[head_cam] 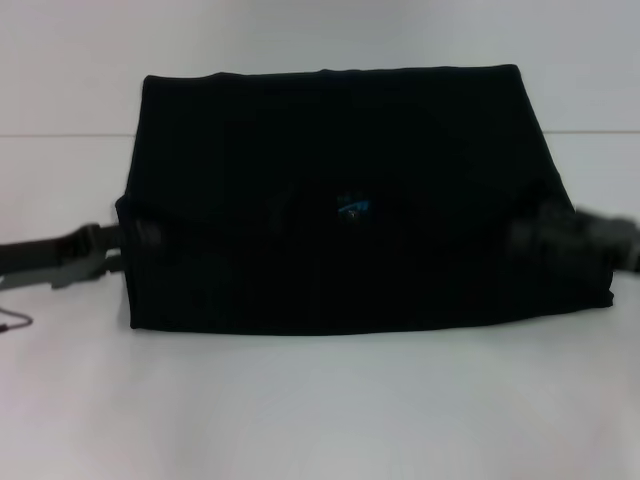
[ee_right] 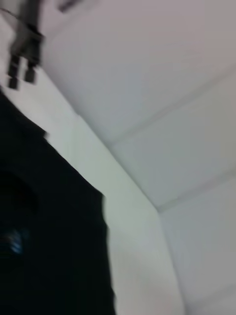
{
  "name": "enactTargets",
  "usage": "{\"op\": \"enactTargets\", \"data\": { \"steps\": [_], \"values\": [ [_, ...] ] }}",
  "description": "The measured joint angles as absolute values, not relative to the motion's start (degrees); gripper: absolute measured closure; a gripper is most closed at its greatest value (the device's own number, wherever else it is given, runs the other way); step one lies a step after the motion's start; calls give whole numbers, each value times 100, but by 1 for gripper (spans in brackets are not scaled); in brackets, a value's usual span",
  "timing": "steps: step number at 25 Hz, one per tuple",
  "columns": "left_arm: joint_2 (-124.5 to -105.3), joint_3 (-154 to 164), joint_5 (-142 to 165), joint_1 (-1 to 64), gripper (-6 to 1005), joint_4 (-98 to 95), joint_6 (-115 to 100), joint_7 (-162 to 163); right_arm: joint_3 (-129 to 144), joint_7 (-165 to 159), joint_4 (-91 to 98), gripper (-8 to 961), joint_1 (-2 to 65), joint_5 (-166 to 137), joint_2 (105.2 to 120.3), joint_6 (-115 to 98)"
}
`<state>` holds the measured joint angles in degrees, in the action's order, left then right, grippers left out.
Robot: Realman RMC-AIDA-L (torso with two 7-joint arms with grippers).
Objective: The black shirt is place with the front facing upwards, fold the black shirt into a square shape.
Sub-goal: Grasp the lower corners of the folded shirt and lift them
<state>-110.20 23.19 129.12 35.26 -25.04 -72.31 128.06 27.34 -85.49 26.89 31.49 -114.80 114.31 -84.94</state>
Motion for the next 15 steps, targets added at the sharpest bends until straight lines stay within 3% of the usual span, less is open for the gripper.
{"op": "enactTargets", "data": {
  "steps": [2,6,15],
  "values": [
    [-10999,2576,12913,3473,150,-2513,-7249,12930,2736,-8451,2689,151,3136,-11602,11468,-8546],
    [-11012,2760,12918,3403,152,-2525,-7203,12951,2741,-8171,2685,36,3097,-11881,11605,-8654],
    [-11048,2835,12920,3383,156,-2504,-7400,12955,2745,-8164,2679,39,3086,-11968,11637,-8653]
  ]
}}
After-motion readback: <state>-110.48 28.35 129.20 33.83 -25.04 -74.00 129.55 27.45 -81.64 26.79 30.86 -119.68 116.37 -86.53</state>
